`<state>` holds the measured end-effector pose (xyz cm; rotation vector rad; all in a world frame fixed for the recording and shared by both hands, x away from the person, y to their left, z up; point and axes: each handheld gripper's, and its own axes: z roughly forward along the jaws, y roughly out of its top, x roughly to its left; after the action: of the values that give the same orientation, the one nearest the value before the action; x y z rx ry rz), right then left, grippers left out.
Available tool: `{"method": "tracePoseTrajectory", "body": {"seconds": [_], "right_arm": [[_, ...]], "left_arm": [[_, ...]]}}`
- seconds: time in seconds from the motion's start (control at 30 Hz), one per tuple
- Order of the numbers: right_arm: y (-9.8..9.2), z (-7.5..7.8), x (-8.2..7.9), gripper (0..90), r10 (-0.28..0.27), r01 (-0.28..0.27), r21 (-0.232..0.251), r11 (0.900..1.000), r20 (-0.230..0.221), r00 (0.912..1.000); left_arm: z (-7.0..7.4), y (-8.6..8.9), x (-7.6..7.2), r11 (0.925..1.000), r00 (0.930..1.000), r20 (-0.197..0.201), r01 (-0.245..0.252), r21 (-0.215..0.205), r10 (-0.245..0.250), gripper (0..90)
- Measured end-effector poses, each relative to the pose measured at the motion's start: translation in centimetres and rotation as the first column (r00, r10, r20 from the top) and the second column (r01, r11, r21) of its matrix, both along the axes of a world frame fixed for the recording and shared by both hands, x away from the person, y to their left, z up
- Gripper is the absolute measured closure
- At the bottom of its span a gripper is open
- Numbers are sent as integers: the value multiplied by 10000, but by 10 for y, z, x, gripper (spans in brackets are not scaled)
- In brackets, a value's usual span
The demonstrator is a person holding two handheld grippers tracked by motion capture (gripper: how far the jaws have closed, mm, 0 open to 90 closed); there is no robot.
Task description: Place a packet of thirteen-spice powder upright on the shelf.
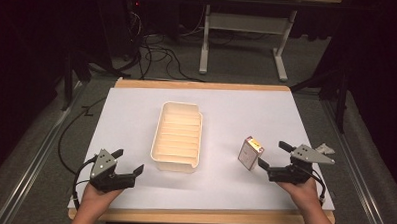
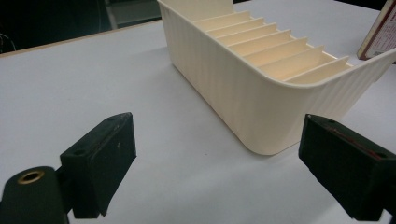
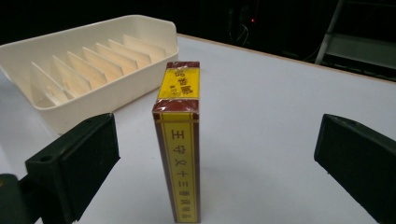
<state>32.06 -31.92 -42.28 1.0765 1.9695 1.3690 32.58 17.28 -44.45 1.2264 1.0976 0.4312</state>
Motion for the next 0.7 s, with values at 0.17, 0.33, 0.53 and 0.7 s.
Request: {"method": "tracePoseTrajectory", "body": {"seconds": [0.17, 0.33, 0.53, 0.7], "right_arm": [[8, -5, 1, 6, 240, -244, -185, 9995, -216, 9995], [15, -9, 4, 27, 363, -372, -204, 9991, -449, 9983], [26, -18, 13, 28, 449, -481, -346, 9982, -879, 9951], [29, -21, 18, 54, 208, -250, -410, 9988, -1008, 9947]], "left_arm": [[-1, -2, 0, 9998, 9998, -6, 182, -19, -182, 131], [-2, -3, 0, 9995, 9995, -32, 300, 51, -300, 150], [-3, -4, 0, 9991, 9991, -76, 407, 146, -406, 150], [-3, -4, 1, 9992, 9990, -171, 408, 35, -407, 146]]}}
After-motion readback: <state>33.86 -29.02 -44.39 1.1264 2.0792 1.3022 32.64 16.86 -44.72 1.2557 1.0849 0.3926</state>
